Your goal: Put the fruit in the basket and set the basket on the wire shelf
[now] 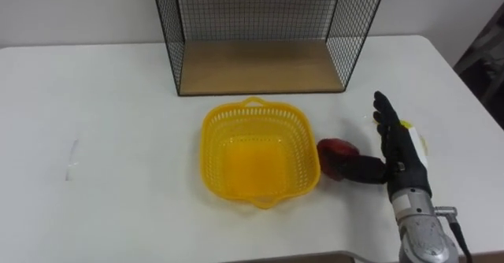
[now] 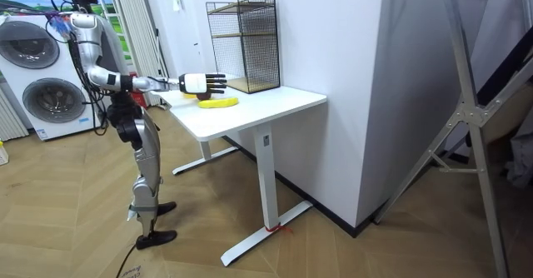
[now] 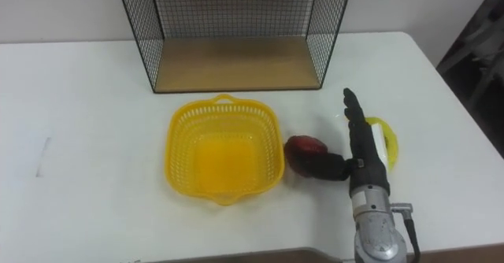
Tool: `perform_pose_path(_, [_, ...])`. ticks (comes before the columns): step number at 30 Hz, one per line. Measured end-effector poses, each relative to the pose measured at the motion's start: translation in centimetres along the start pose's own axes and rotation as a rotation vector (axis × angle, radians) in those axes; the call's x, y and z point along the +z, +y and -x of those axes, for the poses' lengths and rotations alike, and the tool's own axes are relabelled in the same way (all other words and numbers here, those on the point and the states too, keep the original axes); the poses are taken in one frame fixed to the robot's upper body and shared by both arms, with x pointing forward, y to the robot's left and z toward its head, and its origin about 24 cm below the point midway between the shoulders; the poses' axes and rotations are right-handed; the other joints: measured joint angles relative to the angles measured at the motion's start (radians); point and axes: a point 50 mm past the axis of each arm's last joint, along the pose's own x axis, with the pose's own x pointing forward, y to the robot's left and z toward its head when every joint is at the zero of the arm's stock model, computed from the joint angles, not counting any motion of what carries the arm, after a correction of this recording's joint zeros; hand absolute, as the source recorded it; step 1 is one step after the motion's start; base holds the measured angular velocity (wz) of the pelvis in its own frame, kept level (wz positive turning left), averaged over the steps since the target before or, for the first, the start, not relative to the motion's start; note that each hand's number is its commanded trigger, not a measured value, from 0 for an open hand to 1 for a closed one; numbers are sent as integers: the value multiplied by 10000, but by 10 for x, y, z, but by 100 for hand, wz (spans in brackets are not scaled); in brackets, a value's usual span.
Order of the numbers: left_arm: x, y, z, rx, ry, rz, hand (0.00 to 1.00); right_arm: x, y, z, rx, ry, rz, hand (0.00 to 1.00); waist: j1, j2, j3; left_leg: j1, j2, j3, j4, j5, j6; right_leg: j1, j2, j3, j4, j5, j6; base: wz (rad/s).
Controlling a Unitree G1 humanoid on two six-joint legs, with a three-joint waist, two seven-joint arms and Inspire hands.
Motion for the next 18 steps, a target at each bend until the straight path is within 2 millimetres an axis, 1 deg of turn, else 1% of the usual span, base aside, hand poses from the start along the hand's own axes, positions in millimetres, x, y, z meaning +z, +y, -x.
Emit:
perform_pose_path(10, [0,0,0,5,2,15,0,-1,1,0,121,24,-6,0,7,34,15,-19,-3,-36,-3,0,0,14,0,-31,-1,0,0,0])
perform_pose_path(11, [3,2,-1,37,-73,26,0,-1,1,0,145,56,-7,0,0,30,13,-22,-5,-48,-2,0,0,20,-1,-28,-2,0,0,0])
perform_pose_path(16, [3,3,-2,75,-72,8,0,-5,10,1,749,243,174,0,8,1,13,-23,-4,-60,23,0,0,38,1,2,-1,0,0,0])
perform_pose_path(18, [4,4,-2,98,-97,5,0,-11,13,3,1127,525,583,0,15,-24,0,-31,-6,-60,39,0,1,39,-2,5,1,0,0,0])
